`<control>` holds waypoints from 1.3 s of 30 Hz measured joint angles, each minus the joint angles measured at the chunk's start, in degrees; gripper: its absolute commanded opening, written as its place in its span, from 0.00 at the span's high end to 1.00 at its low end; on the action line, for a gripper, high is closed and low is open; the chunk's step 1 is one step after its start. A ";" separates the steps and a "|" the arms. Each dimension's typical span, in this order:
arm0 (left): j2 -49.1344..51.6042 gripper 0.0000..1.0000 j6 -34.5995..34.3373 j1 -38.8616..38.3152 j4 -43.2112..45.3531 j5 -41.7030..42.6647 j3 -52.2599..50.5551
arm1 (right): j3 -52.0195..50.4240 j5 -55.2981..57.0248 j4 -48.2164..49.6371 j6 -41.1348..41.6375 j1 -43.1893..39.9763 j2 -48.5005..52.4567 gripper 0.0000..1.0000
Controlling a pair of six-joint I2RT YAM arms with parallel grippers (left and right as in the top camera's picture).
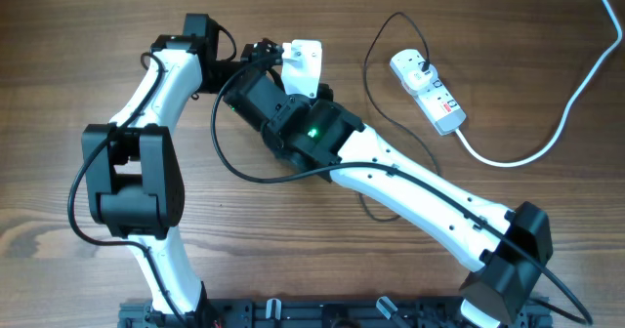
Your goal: Plug charger to phone and switch on socket
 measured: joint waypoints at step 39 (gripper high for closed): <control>-0.48 0.43 -5.09 1.75 0.02 0.87 0.02 | 0.00 -2.49 -2.45 63.69 0.00 -2.51 0.96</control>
